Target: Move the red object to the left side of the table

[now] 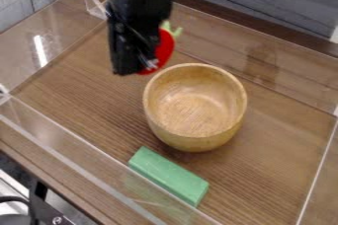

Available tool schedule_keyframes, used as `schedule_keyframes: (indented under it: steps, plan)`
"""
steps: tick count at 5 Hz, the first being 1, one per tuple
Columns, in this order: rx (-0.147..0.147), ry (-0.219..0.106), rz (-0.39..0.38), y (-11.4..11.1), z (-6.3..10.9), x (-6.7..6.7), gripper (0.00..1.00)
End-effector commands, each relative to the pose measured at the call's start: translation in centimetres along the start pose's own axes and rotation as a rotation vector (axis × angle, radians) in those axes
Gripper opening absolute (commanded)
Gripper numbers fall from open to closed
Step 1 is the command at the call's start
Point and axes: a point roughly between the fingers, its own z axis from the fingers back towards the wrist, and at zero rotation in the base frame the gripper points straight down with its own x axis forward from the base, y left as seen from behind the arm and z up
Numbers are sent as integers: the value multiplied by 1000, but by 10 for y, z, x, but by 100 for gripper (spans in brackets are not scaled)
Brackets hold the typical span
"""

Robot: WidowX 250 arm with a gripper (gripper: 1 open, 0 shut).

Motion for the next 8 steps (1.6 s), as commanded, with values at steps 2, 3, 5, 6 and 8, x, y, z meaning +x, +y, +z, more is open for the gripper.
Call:
schedule_keyframes:
  steps: [2,3,5,6,8]
  plan:
    - [19,9,18,17,-3,-23,0]
    - [10,-1,111,20,-6,-35,0]
    - [6,-31,81,21,-47,-35,0]
    - [6,-42,68,40,-65,-41,0]
    - [-4,-72,43,58,-76,-49,0]
